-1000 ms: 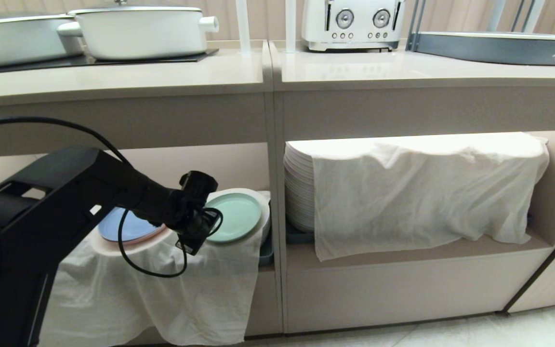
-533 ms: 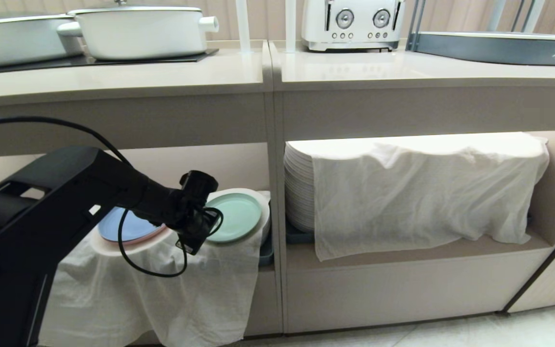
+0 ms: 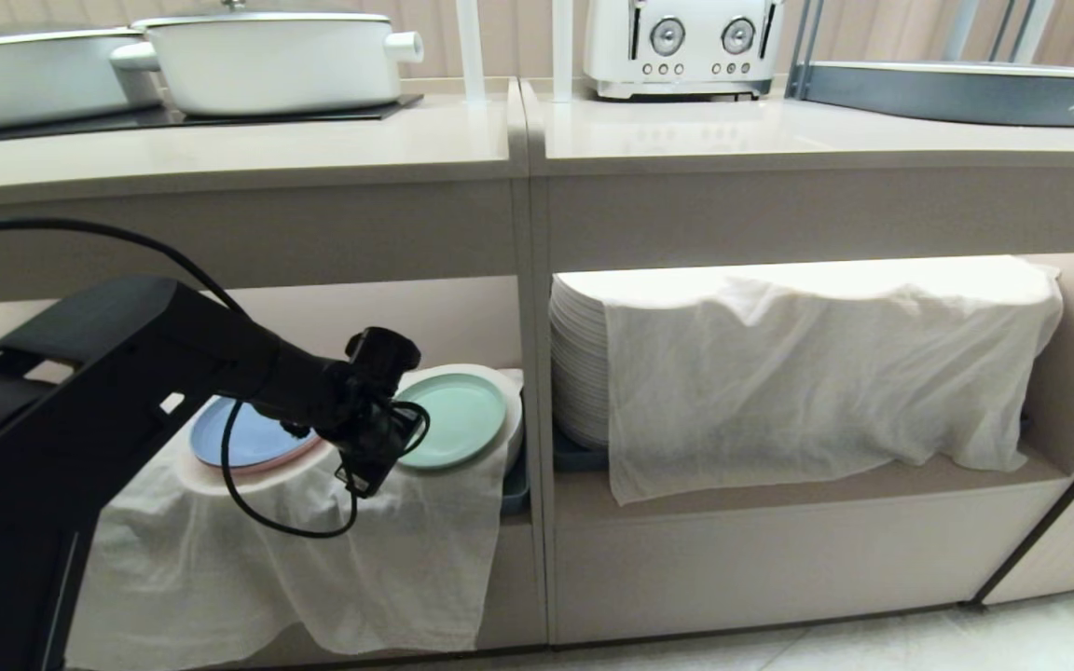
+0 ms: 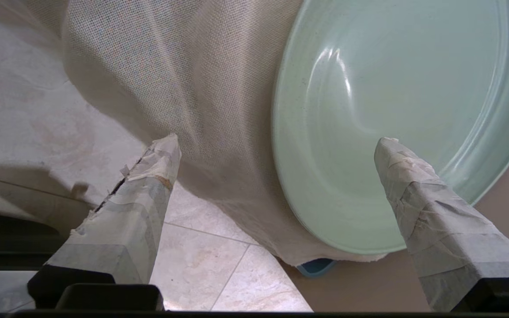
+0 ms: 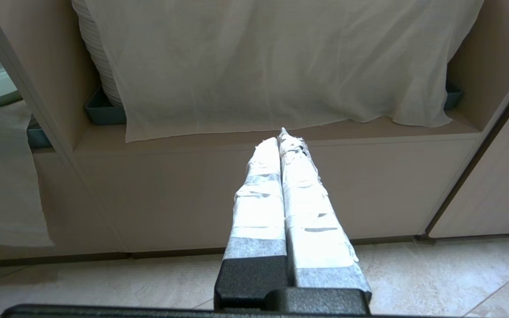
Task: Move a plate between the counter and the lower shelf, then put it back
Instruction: Put the plate in the cupboard
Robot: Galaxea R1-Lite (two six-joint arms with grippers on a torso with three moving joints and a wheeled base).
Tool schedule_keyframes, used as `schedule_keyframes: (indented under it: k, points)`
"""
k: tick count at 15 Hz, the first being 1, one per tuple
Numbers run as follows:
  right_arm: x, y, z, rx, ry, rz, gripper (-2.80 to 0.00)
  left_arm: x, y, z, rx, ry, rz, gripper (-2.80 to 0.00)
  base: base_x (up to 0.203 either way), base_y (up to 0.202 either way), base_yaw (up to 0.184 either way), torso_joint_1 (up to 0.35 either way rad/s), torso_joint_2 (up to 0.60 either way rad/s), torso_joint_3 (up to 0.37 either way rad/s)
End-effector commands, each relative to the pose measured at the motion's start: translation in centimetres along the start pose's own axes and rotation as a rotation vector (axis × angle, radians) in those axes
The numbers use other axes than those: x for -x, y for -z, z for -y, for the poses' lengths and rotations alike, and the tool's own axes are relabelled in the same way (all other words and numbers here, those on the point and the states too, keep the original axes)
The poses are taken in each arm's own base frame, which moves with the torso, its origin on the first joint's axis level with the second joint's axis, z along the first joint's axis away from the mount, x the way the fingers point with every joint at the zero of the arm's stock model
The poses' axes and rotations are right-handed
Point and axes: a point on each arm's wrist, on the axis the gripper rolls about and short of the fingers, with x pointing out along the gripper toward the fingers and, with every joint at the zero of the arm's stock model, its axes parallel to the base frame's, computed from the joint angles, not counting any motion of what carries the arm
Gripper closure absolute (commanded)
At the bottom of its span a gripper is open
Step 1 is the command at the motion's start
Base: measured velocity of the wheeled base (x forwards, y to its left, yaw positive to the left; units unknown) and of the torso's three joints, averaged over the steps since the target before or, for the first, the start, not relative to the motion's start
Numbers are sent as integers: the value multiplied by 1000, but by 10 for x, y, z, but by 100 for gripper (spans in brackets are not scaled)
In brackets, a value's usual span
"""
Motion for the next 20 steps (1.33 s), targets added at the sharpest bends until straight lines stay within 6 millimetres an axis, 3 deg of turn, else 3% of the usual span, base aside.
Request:
schedule_keyframes:
  k: [1, 15, 20]
  points:
    - [0, 0, 0, 0, 0, 0, 0, 5, -1, 1, 6, 1, 2, -280, 0, 0, 0, 0, 0, 0]
    - [0, 0, 0, 0, 0, 0, 0, 29, 0, -9, -3, -81, -22, -280, 0, 0, 0, 0, 0, 0]
    - [0, 0, 0, 0, 0, 0, 0, 37, 6, -25, -10, -146, -40, -280, 0, 0, 0, 0, 0, 0]
